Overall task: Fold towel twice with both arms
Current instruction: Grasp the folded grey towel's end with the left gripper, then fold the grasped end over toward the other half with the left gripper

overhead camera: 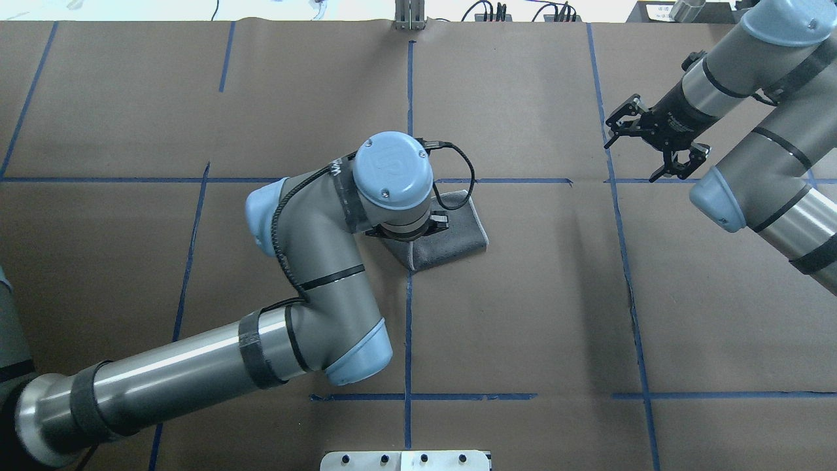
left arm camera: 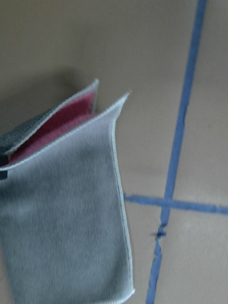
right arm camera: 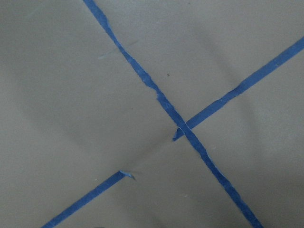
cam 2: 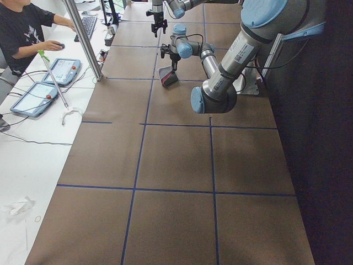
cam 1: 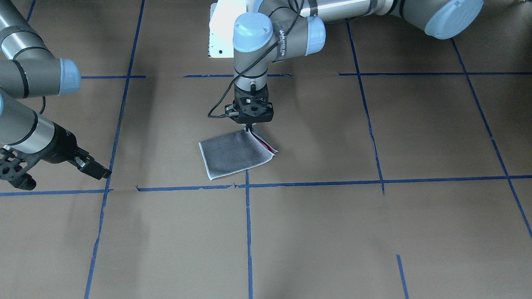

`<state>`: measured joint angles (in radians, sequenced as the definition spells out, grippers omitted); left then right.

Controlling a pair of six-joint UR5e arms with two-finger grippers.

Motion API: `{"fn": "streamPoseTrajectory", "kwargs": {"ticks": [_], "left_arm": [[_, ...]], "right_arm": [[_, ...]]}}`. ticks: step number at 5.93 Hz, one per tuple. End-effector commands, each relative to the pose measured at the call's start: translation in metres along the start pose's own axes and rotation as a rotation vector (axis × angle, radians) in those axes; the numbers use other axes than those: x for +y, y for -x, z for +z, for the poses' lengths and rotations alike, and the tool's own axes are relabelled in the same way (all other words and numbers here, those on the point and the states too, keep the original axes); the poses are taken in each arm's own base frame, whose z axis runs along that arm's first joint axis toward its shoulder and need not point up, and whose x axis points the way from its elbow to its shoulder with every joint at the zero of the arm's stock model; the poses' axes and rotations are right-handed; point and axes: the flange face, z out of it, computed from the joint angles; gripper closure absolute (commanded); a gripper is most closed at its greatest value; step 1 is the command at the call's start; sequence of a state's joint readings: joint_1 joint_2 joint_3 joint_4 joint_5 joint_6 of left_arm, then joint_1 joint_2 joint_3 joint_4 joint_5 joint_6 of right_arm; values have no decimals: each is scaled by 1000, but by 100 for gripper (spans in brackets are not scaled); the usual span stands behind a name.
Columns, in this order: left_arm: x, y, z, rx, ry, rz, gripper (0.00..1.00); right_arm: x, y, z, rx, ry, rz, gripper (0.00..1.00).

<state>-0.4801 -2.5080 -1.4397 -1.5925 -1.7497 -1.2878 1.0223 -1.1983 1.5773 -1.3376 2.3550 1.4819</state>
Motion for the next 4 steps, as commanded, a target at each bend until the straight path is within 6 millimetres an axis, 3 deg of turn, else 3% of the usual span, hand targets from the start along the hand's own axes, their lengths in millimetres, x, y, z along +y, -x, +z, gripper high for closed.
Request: {"fn": "streamPoseTrajectory", "kwargs": {"ticks": [1,3,4], "left_arm": [[-19,-57,1,-35,-26,166,100],[-17,-105,4,-81,-72,352,100],[-9,-119,12,-83,-98,389,100]], "right_arm": [[-18,-20,-10,-3,0,-17,0],[-36,-46,-21,-7,12,-16,0],[-47,-63,-26,-7,10,-25,0]]}}
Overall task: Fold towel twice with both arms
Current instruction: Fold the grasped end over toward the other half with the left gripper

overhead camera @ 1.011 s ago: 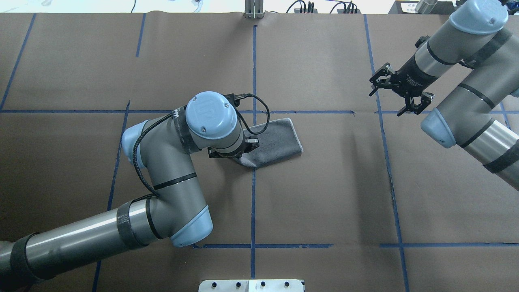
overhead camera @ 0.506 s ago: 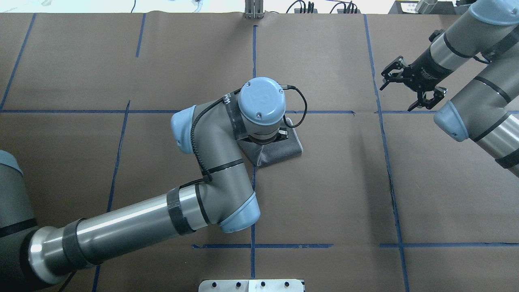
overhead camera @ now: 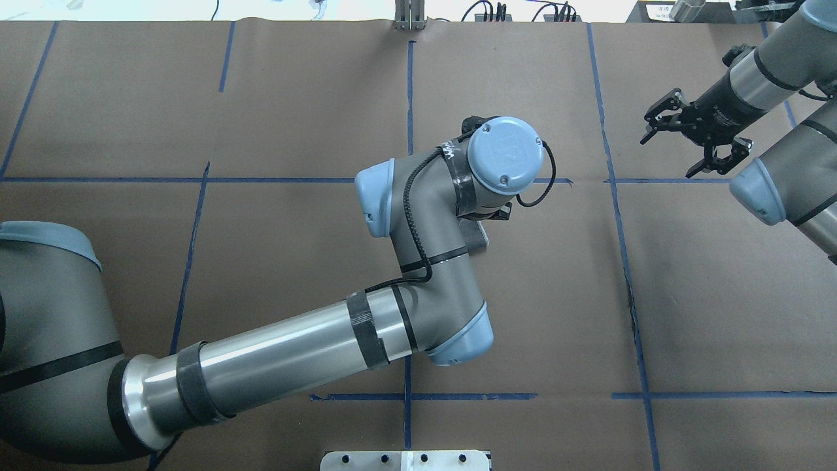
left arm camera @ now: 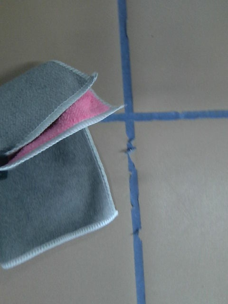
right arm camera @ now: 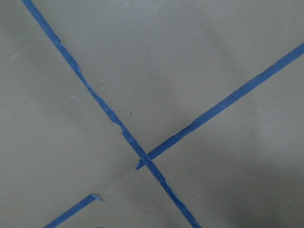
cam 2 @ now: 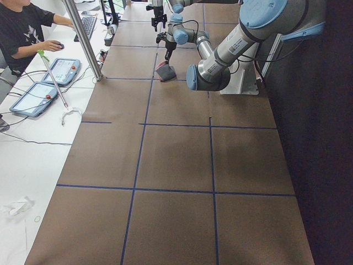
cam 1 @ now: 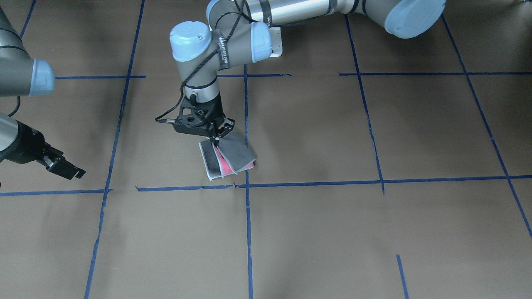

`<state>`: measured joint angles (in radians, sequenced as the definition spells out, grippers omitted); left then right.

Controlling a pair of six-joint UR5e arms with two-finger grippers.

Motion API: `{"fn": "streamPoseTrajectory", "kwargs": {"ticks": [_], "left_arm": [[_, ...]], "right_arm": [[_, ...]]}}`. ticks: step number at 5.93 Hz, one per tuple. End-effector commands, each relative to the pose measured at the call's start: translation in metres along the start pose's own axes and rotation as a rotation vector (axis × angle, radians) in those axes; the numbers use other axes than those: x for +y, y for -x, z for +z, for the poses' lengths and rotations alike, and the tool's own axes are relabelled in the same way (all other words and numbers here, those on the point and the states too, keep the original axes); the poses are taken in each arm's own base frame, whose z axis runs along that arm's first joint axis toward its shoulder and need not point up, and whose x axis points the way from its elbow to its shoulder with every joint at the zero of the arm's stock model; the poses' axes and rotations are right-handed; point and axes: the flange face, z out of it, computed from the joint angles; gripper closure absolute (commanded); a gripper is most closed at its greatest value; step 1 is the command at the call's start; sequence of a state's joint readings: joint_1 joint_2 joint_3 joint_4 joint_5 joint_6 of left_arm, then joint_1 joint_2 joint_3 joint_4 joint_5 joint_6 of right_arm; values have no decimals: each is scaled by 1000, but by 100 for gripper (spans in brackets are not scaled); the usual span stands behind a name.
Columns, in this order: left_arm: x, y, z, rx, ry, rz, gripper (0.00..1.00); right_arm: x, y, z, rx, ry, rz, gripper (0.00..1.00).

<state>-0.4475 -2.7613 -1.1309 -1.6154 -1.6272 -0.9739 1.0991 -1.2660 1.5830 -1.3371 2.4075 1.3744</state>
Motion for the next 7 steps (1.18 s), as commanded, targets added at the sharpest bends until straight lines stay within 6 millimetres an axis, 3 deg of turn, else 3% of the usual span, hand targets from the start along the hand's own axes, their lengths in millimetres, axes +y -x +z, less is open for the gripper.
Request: {"fn": "streamPoseTrajectory", "kwargs": {"ticks": [1,3,4,5,6,7], "left_arm": [[-7,-35,14,-20,-53,97,100],[-9,-38,20,-4,-65,124,100],[-6,-36,25,4,-80,127,40],[-5,-33,30,4,-108,129,0],[-7,-36,20,24,-124,129,0],[-11,-39,-12,70,-157,127,0]], "right_arm": [[-19,-33,-13,-5,2,-9,0],[-19,-47,-15,-3,1,-10,0],[-21,-52,-15,-1,-1,-11,0],[-24,-56,-13,5,-1,-10,0],[-31,-62,-23,-5,-13,-1,0],[-35,-65,-28,-9,-20,-10,0]]}}
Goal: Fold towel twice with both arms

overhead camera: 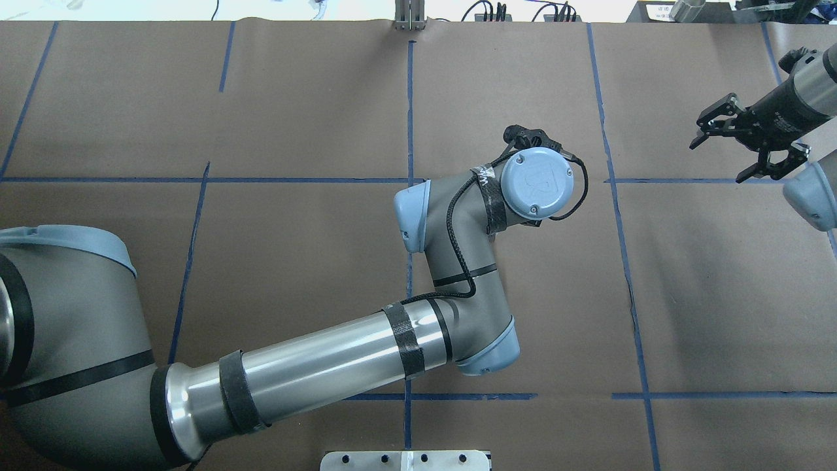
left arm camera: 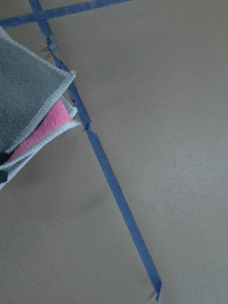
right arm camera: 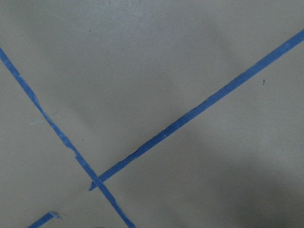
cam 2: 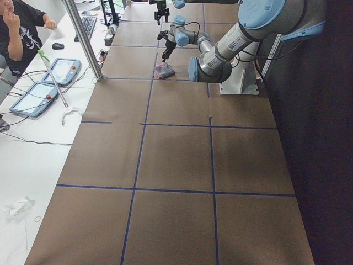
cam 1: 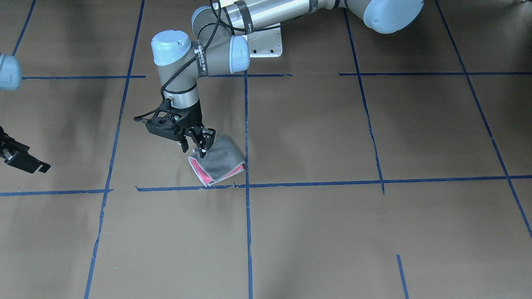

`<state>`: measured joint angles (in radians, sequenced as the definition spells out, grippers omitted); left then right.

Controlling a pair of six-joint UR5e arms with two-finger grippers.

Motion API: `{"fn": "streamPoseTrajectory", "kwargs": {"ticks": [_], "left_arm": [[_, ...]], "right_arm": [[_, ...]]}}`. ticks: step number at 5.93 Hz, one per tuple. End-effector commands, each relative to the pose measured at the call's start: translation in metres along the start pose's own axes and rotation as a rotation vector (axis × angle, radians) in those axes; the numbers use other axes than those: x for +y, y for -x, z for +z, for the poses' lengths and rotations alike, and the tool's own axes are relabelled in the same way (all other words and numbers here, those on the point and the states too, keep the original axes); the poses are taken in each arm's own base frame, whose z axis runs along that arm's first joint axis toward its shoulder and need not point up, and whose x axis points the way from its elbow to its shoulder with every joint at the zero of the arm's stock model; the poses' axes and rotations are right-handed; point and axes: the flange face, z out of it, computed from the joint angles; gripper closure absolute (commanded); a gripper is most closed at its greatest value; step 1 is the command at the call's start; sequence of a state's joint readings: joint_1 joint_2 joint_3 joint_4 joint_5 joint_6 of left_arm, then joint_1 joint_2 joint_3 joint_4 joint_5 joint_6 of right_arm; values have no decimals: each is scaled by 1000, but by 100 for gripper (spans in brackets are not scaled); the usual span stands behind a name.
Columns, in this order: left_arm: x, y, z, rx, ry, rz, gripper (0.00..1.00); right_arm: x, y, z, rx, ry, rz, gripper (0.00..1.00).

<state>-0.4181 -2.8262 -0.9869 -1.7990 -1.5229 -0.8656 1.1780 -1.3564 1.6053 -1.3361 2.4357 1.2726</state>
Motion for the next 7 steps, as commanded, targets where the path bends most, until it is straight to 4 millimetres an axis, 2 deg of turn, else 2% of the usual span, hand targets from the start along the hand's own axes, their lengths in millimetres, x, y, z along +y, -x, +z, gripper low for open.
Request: {"fn": "streamPoseTrajectory", "kwargs": {"ticks": [1,2,3,4,5,7], "left_arm": [[4,32,-45,63,-67,-14,0],[25,116,-63,104,-68,-46,0],[31,209,-90,148,13,-102,0],[40,293,-104,168,55,-159,0],[43,393,-114,187,119,-201,0],[70,583,-127,174,198,-201,0]], "right_arm": [[-14,-7,-18,-18,-25,-1,0],[-16,-5,-27,-29,-36,-24,0],[-20,-5,-36,-38,-49,-99,0],[-35,-17,-55,-52,-71,-210,0],[-46,-29,-71,-60,-72,-296,0],[-70,-61,-109,-29,-85,-449,0]]}}
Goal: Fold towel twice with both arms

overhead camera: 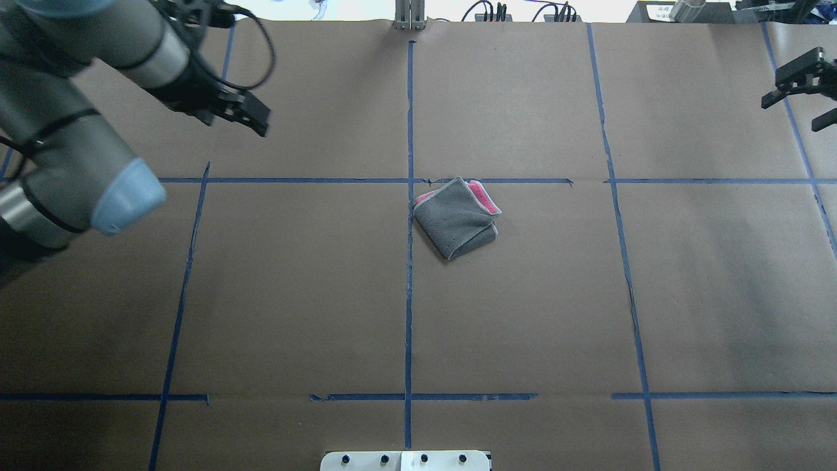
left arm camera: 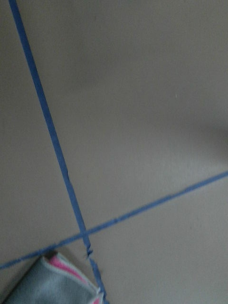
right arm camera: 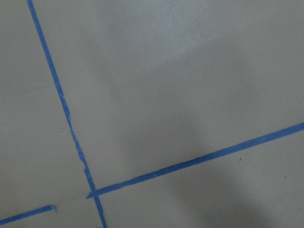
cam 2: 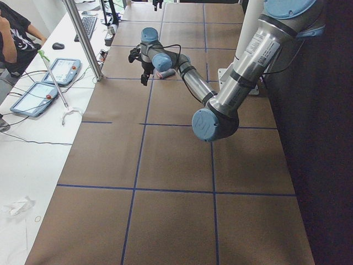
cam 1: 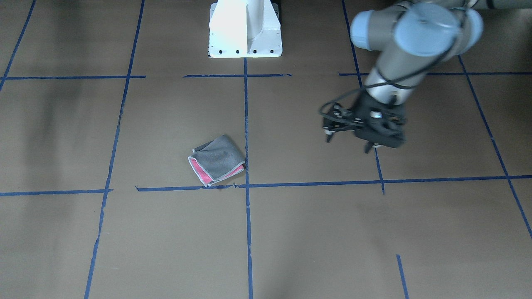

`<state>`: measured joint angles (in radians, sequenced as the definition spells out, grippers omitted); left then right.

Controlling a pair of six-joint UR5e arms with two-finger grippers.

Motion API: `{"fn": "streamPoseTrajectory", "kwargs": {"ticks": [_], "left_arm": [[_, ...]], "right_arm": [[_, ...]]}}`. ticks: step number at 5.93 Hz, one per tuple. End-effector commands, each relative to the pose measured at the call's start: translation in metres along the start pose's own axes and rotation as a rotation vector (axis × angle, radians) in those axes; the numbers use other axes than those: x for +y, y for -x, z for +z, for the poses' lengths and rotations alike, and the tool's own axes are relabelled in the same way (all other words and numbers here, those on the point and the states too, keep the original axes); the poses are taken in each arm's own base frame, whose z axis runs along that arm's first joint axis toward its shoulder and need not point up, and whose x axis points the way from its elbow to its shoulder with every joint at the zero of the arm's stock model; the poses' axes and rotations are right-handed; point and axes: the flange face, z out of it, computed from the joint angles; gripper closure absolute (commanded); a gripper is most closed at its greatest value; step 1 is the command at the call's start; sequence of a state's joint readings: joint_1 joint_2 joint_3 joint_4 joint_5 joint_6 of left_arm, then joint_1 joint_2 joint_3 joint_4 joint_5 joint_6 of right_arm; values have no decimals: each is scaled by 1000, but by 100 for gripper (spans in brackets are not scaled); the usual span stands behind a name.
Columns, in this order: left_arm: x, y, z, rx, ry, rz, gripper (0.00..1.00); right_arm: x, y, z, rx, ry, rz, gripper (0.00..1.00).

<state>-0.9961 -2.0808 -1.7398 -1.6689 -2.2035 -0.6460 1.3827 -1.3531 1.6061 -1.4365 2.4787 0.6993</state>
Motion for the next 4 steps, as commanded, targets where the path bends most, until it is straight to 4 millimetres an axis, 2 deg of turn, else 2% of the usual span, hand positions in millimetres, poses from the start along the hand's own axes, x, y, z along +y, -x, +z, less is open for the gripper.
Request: {"fn": "streamPoseTrajectory", "kwargs": {"ticks": [1,2,3,4], "left_arm": [[8,159,-47,-62,92,-22,0],[15,222,-78,-122,169,-45,0],[20,281,-92,-143,209,-101,0],[34,346,-84,-146,254,-133,0]], "right_arm": [[-8,-36,-30,27,7,-113,0],[-6,-61,-35,40,15,-118,0],[1,-89,-30,70,19,-102,0],[11,-124,-26,117,22,-146,0]]}}
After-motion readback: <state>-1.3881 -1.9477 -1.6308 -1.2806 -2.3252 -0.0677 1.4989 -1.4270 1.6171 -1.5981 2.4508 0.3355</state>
